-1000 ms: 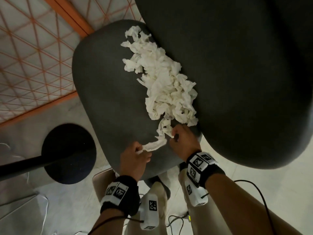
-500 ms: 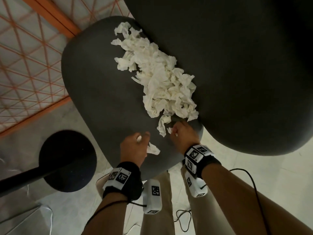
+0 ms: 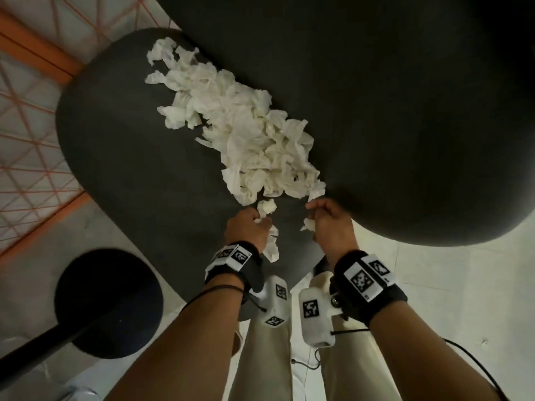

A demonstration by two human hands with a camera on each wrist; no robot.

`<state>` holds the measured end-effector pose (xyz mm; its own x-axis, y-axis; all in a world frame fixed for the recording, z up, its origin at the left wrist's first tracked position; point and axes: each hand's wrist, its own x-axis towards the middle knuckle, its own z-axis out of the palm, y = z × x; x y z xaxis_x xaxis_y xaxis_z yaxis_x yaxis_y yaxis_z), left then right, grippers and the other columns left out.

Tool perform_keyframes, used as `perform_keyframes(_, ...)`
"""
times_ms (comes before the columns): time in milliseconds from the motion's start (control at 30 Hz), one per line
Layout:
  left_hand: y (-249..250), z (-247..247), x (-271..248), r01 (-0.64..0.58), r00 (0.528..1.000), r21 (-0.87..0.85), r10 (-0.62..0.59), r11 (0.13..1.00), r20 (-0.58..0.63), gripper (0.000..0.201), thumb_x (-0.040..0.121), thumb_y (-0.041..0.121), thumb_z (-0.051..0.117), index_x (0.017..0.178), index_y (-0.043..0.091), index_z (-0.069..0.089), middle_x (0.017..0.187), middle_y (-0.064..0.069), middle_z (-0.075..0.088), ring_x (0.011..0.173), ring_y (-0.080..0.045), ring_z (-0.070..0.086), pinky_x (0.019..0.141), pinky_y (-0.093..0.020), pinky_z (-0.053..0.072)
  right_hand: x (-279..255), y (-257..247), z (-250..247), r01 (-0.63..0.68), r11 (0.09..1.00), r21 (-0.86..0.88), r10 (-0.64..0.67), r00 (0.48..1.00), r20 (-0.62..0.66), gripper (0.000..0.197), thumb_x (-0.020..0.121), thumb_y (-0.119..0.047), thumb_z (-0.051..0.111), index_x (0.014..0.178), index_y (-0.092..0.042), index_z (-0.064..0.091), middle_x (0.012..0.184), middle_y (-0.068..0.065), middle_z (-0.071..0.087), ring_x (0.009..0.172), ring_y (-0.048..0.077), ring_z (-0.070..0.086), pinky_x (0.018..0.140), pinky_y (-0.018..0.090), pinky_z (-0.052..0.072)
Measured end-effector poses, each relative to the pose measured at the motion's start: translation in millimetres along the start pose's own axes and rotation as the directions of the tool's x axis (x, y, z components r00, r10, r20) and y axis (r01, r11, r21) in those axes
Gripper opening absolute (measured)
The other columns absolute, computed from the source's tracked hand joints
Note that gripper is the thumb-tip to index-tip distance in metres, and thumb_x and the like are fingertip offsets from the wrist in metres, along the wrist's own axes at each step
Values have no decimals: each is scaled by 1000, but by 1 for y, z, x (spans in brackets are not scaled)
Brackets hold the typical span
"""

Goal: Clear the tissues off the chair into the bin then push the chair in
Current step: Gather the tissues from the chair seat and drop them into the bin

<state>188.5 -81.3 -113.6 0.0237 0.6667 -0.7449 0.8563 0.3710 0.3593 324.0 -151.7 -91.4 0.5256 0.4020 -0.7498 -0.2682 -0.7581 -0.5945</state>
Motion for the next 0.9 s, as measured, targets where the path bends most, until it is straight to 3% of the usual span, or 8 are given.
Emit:
perform_keyframes(100, -7, -6, -1, 9, 999, -18, -8, 1000, 42, 28, 85, 33, 62, 63, 22, 49, 66, 7, 54, 70, -19, 56, 66, -27, 39, 7, -18, 11, -197, 967, 163, 181, 977, 112, 11, 91, -27, 51, 90, -24, 62, 86, 1, 59, 68, 16, 54, 51, 26, 41)
perform_keyframes(167, -12, -14, -6, -4, 999, -31, 5, 1000, 32, 27, 86, 32, 61, 63, 24, 49, 67, 9, 54, 68, -15, 53, 66, -25, 37, 9, -26, 18, -259, 942, 213, 233, 963, 138, 21, 86, -43, 60, 91, -23, 62, 84, 1, 62, 57, 14, 50, 38, 21, 33)
perform_keyframes(233, -20, -22, -12, -31, 999, -36, 32, 999, 8, 24, 86, 27, 62, 66, 23, 50, 68, 8, 54, 68, -14, 52, 62, -25, 35, 11, -32, 23, -267, 947, 179, 245, 960, 137, 28, 81, -52, 65, 85, -24, 63, 83, 1, 65, 53, 13, 49, 39, 22, 32)
perform_keyframes(367, -32, -37, -23, -66, 996, -92, 60, 994, -69, 7, 90, 13, 56, 84, 16, 52, 80, 5, 57, 75, -14, 55, 69, -25, 39, 18, -43, 29, -312, 914, 261, 274, 946, 171, 22, 91, -35, 61, 78, -18, 58, 65, 0, 48, 43, 8, 38, 35, 20, 26)
perform_keyframes(467, -30, -42, -21, -99, 989, -143, 81, 985, -127, 15, 93, 10, 48, 87, 22, 55, 81, 10, 60, 76, -11, 59, 74, -27, 46, 17, -45, 27, -307, 881, 359, 258, 949, 180, 12, 91, -25, 57, 81, -16, 57, 61, -2, 45, 37, 5, 33, 37, 20, 23)
perform_keyframes(567, -19, -42, -13, -137, 970, -138, 105, 981, -220, 16, 93, 23, 51, 81, 19, 60, 75, 3, 63, 77, -22, 63, 75, -34, 53, 7, -38, 17, -272, 889, 368, 219, 959, 180, 9, 89, -12, 53, 81, -16, 55, 62, -1, 45, 40, 5, 33, 38, 20, 24)
perform_keyframes(700, 5, -39, 0, -233, 923, -6, 219, 972, -317, 41, 88, 45, 62, 61, 16, 51, 61, 3, 55, 60, -19, 54, 60, -29, 39, -6, -23, 1, -221, 906, 361, 182, 974, 138, 17, 91, -7, 50, 78, -16, 56, 71, 3, 58, 42, 3, 40, 39, 17, 30)
perform_keyframes(900, 27, -32, 17, -218, 943, 77, 230, 973, -241, 31, 85, 44, 66, 104, 24, 52, 92, 0, 64, 80, -25, 62, 75, -36, 52, -8, -6, -12, -256, 952, 166, 243, 966, 93, 18, 89, -16, 44, 89, -21, 60, 75, 1, 57, 58, 12, 50, 44, 22, 36)
